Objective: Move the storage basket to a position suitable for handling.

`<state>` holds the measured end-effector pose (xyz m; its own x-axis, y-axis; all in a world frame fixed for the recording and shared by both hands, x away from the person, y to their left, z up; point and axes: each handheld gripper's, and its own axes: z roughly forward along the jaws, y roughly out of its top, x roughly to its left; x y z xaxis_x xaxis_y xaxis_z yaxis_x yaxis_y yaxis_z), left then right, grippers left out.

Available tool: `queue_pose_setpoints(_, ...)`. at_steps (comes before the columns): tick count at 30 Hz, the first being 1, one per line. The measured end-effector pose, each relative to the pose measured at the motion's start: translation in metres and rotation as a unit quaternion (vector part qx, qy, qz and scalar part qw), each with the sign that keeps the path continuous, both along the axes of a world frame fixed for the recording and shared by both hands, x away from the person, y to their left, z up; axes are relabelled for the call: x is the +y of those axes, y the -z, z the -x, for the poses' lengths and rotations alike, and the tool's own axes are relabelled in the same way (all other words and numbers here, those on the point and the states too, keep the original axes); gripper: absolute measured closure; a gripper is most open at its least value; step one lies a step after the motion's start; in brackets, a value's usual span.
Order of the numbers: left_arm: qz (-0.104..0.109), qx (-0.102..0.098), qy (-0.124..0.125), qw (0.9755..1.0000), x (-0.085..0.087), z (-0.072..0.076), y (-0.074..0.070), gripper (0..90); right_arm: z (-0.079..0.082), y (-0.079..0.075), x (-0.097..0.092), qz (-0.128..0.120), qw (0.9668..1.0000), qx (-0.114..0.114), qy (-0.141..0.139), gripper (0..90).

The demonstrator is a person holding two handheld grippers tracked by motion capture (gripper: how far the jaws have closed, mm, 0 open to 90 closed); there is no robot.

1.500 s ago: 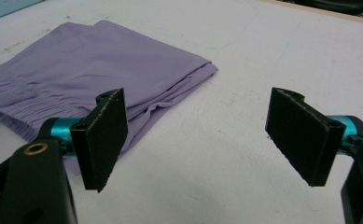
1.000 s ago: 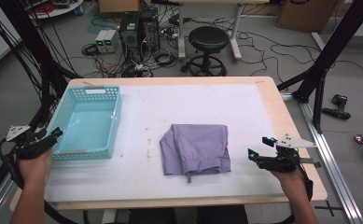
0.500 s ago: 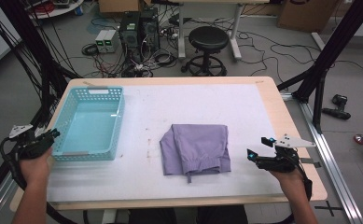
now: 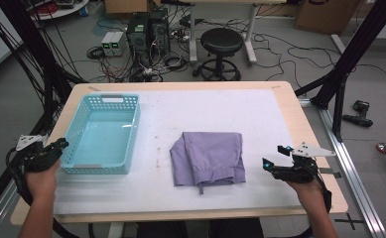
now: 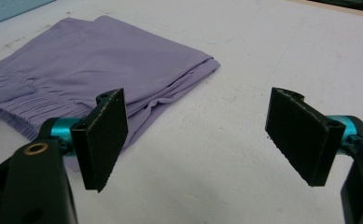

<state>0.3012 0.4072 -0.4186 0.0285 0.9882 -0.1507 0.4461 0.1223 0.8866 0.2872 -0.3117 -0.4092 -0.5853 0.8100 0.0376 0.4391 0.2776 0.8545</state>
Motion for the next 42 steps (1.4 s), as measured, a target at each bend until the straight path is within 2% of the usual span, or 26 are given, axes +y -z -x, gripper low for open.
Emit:
queue_pose_setpoints(7,0.002,-0.002,0.006,1.0000,-0.003,0.002,0.000,81.9,0.001,-0.001,-0.002,-0.002,1.0000,-0.002,0.002,21.1)
queue_pose_setpoints(9,0.006,-0.004,0.009,0.9999,-0.003,0.002,0.001,79.2,0.001,-0.001,-0.002,-0.002,1.0000,-0.001,0.003,21.1)
queue_pose_setpoints(14,0.017,-0.033,-0.001,0.9993,-0.011,0.004,-0.003,51.5,0.002,-0.002,-0.003,-0.004,1.0000,-0.003,0.005,21.1)
queue_pose_setpoints(17,0.013,-0.055,0.018,0.9982,-0.019,0.005,-0.010,42.3,0.002,-0.003,-0.004,-0.005,1.0000,-0.005,0.006,21.1)
queue_pose_setpoints(19,0.021,-0.082,0.039,0.9956,-0.026,0.006,-0.016,36.8,0.002,-0.003,-0.005,-0.010,0.9999,-0.004,0.007,21.1)
queue_pose_setpoints(23,0.057,-0.134,0.073,0.9866,-0.036,0.009,-0.028,20.5,0.002,-0.003,-0.007,-0.013,0.9998,-0.011,0.008,21.1)
queue_pose_setpoints(24,0.056,-0.137,0.079,0.9858,-0.039,0.009,-0.031,17.7,0.002,-0.003,-0.007,-0.014,0.9998,-0.011,0.010,21.1)
queue_pose_setpoints(28,0.048,-0.148,0.106,0.9821,-0.051,0.009,-0.037,17.7,0.003,-0.004,-0.009,-0.017,0.9997,-0.017,0.011,21.1)
queue_pose_setpoints(31,0.042,-0.161,0.129,0.9776,-0.061,0.007,-0.040,17.7,0.003,-0.005,-0.010,-0.020,0.9995,-0.019,0.014,21.1)
queue_pose_setpoints(33,0.036,-0.166,0.136,0.9760,-0.068,0.007,-0.041,17.7,0.001,-0.005,-0.011,-0.020,0.9995,-0.021,0.014,21.1)
queue_pose_setpoints(34,0.033,-0.165,0.140,0.9758,-0.071,0.007,-0.041,17.7,0.001,-0.006,-0.010,-0.021,0.9995,-0.021,0.014,21.1)
queue_pose_setpoints(37,0.046,-0.152,0.152,0.9754,-0.081,0.007,-0.041,17.7,0.001,-0.006,-0.009,-0.021,0.9995,-0.021,0.012,21.1)
queue_pose_setpoints(42,0.053,-0.162,0.158,0.9725,-0.098,0.010,-0.043,17.7,0.003,-0.008,-0.009,-0.030,0.9992,-0.024,0.013,21.1)
